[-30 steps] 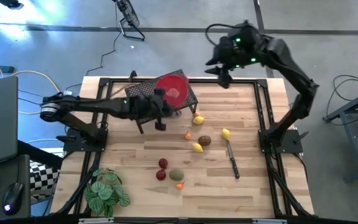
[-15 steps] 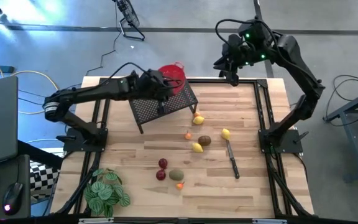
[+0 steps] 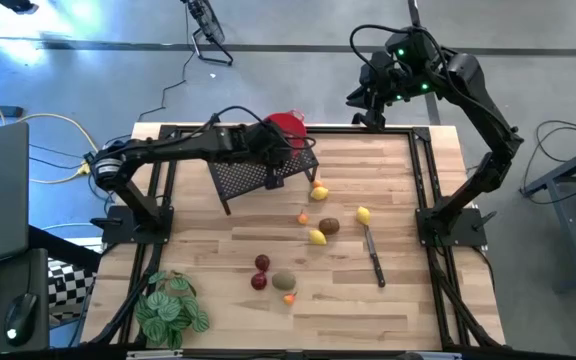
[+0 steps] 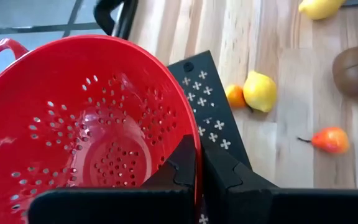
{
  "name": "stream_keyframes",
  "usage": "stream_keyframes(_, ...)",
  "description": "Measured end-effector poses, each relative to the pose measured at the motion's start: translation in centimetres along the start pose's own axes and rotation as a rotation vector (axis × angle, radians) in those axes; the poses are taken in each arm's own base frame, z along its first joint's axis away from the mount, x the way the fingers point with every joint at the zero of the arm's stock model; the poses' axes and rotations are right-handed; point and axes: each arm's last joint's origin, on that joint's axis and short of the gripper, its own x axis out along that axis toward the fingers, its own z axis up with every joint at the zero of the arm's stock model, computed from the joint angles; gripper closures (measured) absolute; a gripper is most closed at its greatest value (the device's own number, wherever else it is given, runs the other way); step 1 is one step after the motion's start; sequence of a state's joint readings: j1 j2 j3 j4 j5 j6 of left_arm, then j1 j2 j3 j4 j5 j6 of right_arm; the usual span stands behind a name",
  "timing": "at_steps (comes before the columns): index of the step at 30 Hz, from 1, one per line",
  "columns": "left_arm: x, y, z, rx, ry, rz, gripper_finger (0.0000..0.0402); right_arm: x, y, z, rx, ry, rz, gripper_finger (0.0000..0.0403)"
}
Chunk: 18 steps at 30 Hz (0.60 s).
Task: Pick & Place Fruit
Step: Put the red strainer bowl on the shelf
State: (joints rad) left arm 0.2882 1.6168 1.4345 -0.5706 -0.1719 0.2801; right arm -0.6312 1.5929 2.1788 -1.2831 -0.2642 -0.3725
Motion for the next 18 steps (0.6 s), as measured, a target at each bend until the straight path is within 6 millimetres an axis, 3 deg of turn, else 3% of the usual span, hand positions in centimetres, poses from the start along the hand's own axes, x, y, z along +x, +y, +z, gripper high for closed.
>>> stream_keyframes(18,0.01,0.41,-0.14,-0.010,0.006,0.007,0.0402,0.02,0.00,0.01,-0.001,0.000,0.001,0.0353)
